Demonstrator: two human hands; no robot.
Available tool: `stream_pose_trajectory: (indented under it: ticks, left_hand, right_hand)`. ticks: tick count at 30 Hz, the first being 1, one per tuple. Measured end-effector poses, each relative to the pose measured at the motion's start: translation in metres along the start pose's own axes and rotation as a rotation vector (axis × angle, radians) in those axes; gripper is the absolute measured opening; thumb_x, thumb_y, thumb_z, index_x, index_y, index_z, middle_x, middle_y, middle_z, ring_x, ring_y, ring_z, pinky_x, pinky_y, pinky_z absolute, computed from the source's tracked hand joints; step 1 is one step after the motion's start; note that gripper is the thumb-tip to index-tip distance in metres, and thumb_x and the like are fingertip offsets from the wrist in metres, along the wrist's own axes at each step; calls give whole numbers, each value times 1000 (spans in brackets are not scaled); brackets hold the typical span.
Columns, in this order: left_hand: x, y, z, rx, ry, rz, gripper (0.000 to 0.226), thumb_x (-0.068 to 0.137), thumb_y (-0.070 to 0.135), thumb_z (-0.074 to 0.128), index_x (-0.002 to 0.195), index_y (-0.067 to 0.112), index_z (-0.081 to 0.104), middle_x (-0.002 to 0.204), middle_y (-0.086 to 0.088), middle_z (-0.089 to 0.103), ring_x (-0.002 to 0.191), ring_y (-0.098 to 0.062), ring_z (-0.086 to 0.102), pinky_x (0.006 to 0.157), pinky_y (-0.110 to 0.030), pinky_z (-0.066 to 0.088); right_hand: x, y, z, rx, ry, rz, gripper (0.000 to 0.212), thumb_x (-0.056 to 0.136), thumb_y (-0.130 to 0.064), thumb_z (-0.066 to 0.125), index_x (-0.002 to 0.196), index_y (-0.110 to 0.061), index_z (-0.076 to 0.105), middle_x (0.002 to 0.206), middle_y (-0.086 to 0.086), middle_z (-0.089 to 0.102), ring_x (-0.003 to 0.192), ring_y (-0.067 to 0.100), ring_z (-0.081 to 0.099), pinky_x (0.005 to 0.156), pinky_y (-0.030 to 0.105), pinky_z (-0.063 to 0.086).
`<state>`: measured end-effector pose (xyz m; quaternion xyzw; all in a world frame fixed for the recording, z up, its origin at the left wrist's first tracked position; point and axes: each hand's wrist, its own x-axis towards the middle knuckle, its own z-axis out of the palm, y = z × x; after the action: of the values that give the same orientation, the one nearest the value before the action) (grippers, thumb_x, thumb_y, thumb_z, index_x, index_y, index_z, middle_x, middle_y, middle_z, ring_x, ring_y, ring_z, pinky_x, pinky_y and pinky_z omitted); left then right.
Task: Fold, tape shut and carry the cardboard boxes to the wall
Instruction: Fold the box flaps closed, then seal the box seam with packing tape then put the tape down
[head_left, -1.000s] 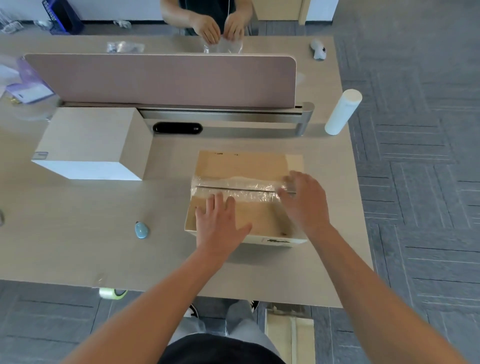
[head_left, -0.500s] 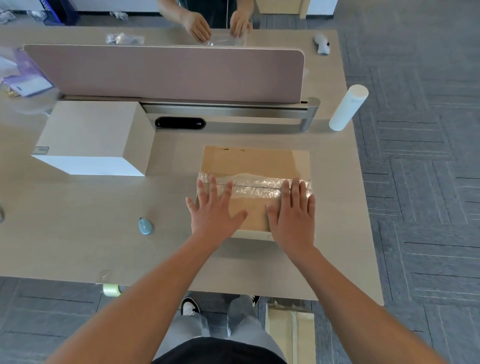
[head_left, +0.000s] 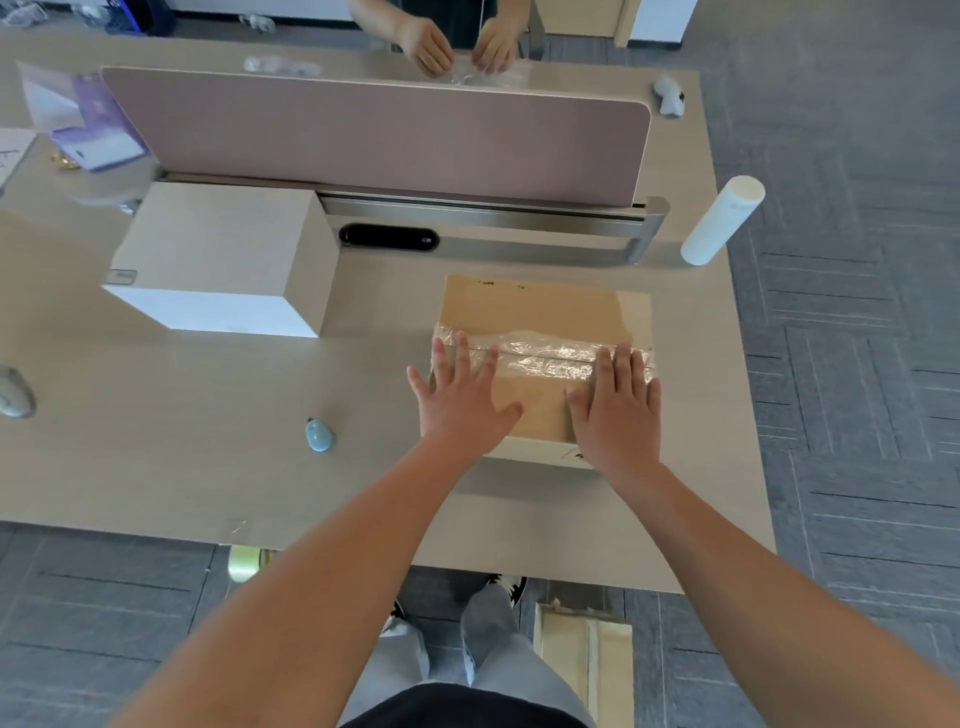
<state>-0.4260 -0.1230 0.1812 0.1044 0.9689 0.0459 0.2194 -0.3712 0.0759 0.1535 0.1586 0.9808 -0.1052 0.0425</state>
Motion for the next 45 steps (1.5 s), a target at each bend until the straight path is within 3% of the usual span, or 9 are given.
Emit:
stream_pose_trajectory:
  ticks: [3,8,13,18,24,29,36,40,45]
  left_hand:
    - [-14,-15,-3,9,18,22,87,98,63,41,165,30,-3,172,-10,-17,156,-34,-25,123,-67,-2]
    - [-61,-75,11,-112,108,-21,83,102,58,40,165,26,-4,173,-14,-3,160,-34,-6,126,-60,10]
    - [-117,-165,36,-185,55,-199,80,104,58,38,165,25,-1,172,-16,3,159,-35,1,126,-56,14]
    - [-168,-244,72,-295,5,-410,76,103,57,42,164,20,16,171,-16,12,159,-33,7,126,-55,18]
    - [-208,-304,111,-441,43,-572,69,102,53,46,158,16,32,161,-15,33,150,-34,28,119,-53,33]
    - [-214,-334,141,-598,36,-662,65,102,48,49,155,14,34,156,-12,38,144,-33,35,111,-53,41]
    - [-193,-358,187,-763,0,-668,70,102,42,52,159,11,28,160,-11,36,146,-31,33,112,-50,40]
    - [-175,-366,205,-911,-9,-667,68,102,37,55,159,10,30,160,-12,38,148,-30,33,115,-47,35]
    - [-158,-369,221,-972,-6,-656,57,101,33,51,152,11,38,143,-15,51,129,-34,49,102,-49,45]
  right_hand:
    - [-5,-13,-7,31,-34,11,65,108,-43,40,165,-16,23,175,12,9,161,29,7,129,50,10]
    - [-38,-60,2,26,-70,-131,63,108,-43,39,165,-20,24,175,14,7,161,33,6,130,49,11]
    - [-71,-128,22,-4,-89,-286,67,105,-40,50,163,-14,29,174,14,14,161,32,9,130,50,13]
    - [-110,-204,50,13,-101,-484,69,98,-33,62,160,-12,39,169,19,26,159,35,19,129,51,16]
    - [-141,-275,92,-96,-309,-575,68,99,-34,58,160,-15,36,168,20,27,157,36,22,124,48,21]
    - [-129,-318,126,-173,-415,-621,69,101,-37,53,162,-17,29,170,20,19,157,37,20,125,49,21]
    - [-103,-351,175,-193,-371,-582,68,102,-46,52,162,-21,31,172,24,8,157,44,14,127,51,18]
    - [-101,-356,198,-186,-314,-549,67,104,-47,49,159,-11,36,173,19,9,160,36,12,128,50,18]
    - [-100,-352,208,-113,-243,-560,60,102,-37,55,148,-1,47,169,17,25,154,37,26,124,49,30]
